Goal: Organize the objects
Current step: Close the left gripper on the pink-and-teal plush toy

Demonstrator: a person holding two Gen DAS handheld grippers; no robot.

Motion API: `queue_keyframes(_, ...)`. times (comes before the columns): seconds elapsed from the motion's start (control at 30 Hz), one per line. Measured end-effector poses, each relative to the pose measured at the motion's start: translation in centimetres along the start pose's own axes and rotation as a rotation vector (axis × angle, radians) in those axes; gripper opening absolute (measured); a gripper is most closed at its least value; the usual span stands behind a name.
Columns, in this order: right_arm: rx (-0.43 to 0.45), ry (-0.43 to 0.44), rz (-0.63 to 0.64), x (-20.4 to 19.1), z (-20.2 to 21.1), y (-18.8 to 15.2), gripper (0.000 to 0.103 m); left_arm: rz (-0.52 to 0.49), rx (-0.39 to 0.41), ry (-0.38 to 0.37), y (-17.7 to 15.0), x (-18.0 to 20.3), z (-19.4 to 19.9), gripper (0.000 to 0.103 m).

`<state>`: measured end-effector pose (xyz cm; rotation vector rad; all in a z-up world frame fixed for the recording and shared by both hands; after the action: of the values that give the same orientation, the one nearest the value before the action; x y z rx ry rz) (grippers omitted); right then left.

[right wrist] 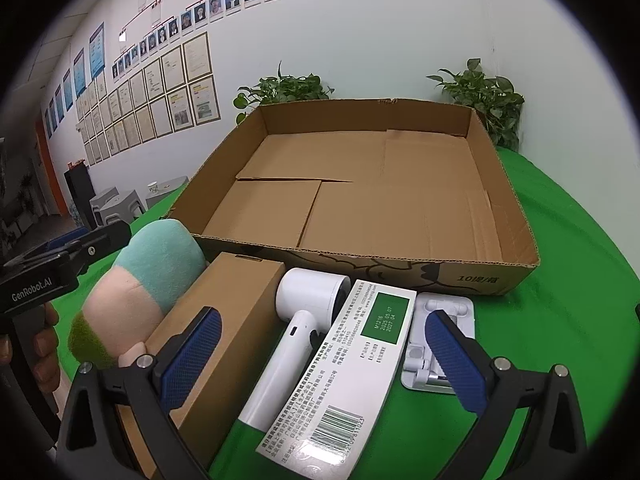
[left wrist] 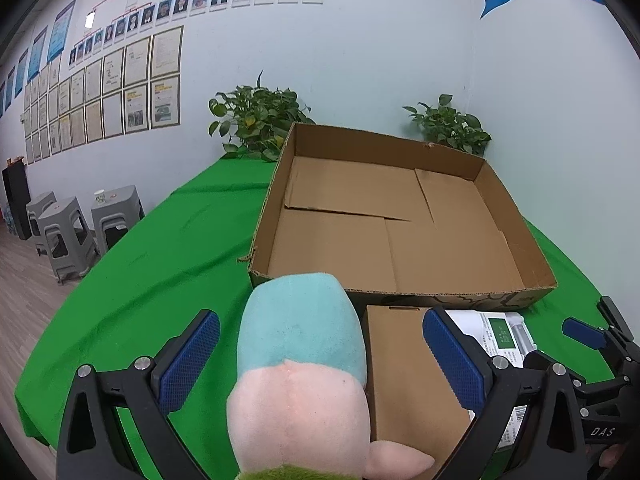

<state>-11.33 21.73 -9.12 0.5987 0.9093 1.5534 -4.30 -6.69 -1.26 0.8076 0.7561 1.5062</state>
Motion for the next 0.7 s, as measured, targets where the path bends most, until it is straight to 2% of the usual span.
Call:
queue_keyframes(0.4,-0.047,0.034,-0.034,0.3,-0.9,-0.2,0.102,0.017,-0.052,-0.025,-0.1,-1.0,-1.5,0.103)
queue_keyframes(0.5,-0.063,0.043,-0.026,0.1,-1.4,-0.2,0.102,0.034,-0.088,-0.037,-0.6,-1.8,-2.3,0.102)
queue_keyframes(0.7,-0.103,0.073,-0.019,-0.1,-2.3,-0.4,0.102,0.105,-0.200,-0.134,-2.0,-2.9,-4.1,0.102)
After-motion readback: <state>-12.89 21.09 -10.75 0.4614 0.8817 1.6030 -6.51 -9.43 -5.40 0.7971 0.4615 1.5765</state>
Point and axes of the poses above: each gripper's, at about its wrist camera, not at the fingertips, and z roughly against the way its jaws point, x to its right, y to its top, the point moved 3 cm from there along -z, roughly the way its jaws point, and after that the axes turned 2 degrees about y, right-handed, at the moved point
